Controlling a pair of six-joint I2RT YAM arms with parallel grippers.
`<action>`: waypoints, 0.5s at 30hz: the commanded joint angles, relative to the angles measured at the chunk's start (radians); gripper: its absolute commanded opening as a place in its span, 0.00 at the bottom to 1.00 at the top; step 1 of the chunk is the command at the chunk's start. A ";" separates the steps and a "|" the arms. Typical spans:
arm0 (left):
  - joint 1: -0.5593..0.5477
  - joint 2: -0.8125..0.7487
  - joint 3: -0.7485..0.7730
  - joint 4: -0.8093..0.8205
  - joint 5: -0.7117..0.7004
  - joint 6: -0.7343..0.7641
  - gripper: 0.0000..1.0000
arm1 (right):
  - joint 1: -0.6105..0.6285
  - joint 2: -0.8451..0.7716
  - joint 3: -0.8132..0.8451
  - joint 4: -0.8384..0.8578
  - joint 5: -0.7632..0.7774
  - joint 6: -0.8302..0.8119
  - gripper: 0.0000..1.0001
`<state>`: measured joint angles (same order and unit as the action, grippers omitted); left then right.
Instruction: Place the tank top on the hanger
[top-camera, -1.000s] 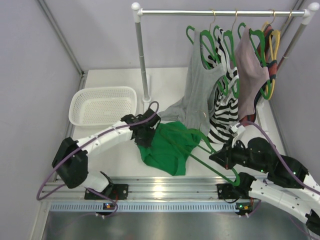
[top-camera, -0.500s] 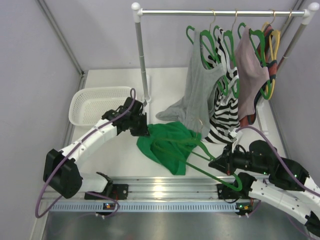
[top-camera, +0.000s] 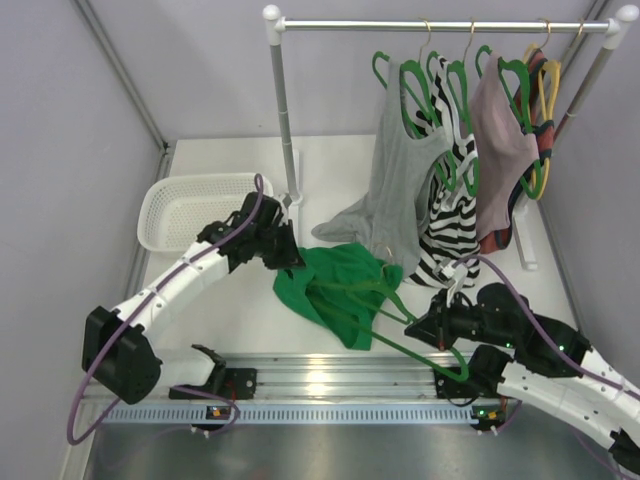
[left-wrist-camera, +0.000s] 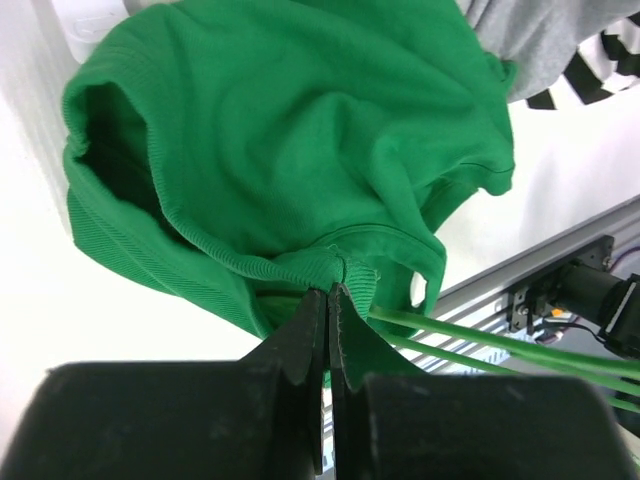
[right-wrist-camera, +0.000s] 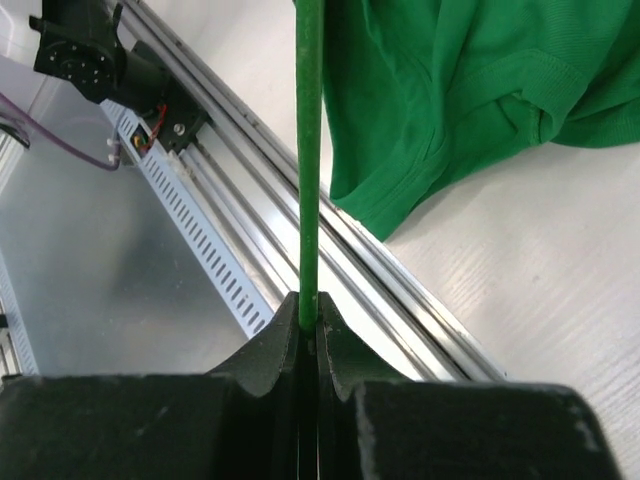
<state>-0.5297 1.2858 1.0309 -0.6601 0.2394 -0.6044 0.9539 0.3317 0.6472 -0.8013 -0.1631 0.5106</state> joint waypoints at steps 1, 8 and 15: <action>0.007 -0.048 0.008 0.062 0.037 -0.026 0.00 | 0.009 -0.051 -0.046 0.197 0.022 0.045 0.00; 0.008 -0.088 0.032 0.025 0.029 -0.017 0.00 | 0.009 -0.154 -0.124 0.274 0.108 0.075 0.00; 0.007 -0.123 0.054 0.037 0.006 -0.031 0.00 | 0.009 -0.154 -0.190 0.378 0.042 0.092 0.00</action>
<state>-0.5282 1.1965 1.0351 -0.6548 0.2523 -0.6231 0.9539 0.1867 0.4759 -0.5709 -0.0975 0.5816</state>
